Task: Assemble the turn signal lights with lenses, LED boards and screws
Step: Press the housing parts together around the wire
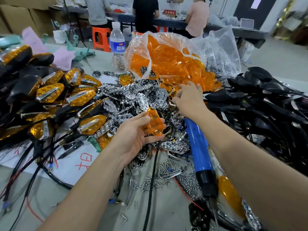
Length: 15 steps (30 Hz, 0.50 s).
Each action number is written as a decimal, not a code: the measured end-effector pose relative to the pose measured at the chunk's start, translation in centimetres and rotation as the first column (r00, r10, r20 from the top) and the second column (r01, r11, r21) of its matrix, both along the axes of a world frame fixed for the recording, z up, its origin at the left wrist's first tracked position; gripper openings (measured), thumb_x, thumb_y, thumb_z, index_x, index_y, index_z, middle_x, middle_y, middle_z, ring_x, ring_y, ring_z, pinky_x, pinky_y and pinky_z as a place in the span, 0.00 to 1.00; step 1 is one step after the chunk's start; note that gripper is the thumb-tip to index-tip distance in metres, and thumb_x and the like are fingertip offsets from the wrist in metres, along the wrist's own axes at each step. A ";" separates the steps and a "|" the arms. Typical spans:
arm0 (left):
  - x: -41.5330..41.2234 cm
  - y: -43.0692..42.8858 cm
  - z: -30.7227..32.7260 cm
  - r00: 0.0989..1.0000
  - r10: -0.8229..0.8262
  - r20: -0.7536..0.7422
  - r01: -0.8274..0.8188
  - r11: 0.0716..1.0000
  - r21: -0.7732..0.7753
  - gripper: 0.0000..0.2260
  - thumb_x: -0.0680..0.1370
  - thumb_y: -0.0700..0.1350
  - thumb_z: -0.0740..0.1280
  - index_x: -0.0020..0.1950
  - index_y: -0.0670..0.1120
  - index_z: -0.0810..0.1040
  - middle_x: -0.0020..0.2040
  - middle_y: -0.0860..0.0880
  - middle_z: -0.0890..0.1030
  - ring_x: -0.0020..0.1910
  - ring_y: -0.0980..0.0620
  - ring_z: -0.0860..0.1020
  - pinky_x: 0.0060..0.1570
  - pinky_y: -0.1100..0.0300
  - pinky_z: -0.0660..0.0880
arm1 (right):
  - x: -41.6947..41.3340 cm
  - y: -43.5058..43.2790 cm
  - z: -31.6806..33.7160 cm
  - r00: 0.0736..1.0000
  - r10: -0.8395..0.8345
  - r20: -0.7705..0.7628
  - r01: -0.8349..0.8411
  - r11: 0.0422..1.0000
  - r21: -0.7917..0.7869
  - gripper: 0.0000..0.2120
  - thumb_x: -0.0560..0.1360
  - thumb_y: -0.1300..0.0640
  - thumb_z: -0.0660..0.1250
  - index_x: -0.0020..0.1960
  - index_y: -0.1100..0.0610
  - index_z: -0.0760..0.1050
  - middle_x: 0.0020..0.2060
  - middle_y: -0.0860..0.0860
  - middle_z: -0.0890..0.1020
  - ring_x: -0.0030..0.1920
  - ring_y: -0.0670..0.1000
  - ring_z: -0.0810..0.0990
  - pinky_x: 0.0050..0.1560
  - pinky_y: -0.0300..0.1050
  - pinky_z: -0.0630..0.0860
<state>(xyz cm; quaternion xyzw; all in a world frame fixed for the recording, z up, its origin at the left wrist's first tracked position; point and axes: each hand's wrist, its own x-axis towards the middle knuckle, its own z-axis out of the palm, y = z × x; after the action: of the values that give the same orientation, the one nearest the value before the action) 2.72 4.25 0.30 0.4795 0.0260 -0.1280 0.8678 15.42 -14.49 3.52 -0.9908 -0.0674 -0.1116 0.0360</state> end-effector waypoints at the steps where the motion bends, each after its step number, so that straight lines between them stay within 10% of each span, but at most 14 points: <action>1: 0.0 -0.1 0.0 1.000 0.003 -0.005 -0.003 1.000 0.002 0.13 0.87 0.40 0.57 0.68 0.40 0.74 0.59 0.38 0.85 0.57 0.41 0.85 0.43 0.51 0.84 | -0.4 -0.2 -0.1 1.000 0.019 -0.018 -0.017 0.996 0.085 0.12 0.83 0.53 0.66 0.49 0.58 0.84 0.66 0.56 0.81 0.71 0.60 0.73 0.74 0.57 0.65; 5: -0.1 -0.3 0.0 1.000 0.004 -0.023 -0.004 1.000 0.000 0.12 0.86 0.39 0.57 0.68 0.40 0.75 0.58 0.37 0.85 0.57 0.41 0.86 0.42 0.50 0.84 | -1.4 -0.9 -0.1 0.988 0.068 -0.140 -0.072 0.997 -0.020 0.14 0.79 0.63 0.65 0.61 0.49 0.80 0.58 0.55 0.84 0.55 0.59 0.80 0.51 0.53 0.77; 9: -0.3 -0.3 0.0 1.000 0.000 -0.020 0.000 1.000 0.000 0.11 0.86 0.39 0.58 0.66 0.41 0.75 0.58 0.38 0.86 0.57 0.41 0.86 0.44 0.49 0.84 | -1.6 -0.9 0.0 0.985 0.088 -0.147 -0.083 0.996 0.035 0.14 0.79 0.61 0.69 0.59 0.44 0.82 0.61 0.52 0.84 0.56 0.57 0.80 0.57 0.54 0.79; 15: -0.3 0.0 0.0 1.000 0.007 -0.021 -0.007 1.000 0.005 0.11 0.86 0.40 0.58 0.66 0.41 0.75 0.58 0.38 0.86 0.57 0.41 0.85 0.44 0.50 0.84 | -2.5 -1.8 1.2 0.999 0.010 -0.043 0.019 0.787 0.616 0.09 0.73 0.62 0.78 0.42 0.48 0.87 0.39 0.43 0.84 0.32 0.42 0.80 0.29 0.32 0.74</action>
<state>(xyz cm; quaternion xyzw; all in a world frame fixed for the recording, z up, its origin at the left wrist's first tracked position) 2.42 4.29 0.26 0.4804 0.0369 -0.1300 0.8666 12.93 -16.29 4.68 -0.9273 -0.0241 -0.1057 0.3582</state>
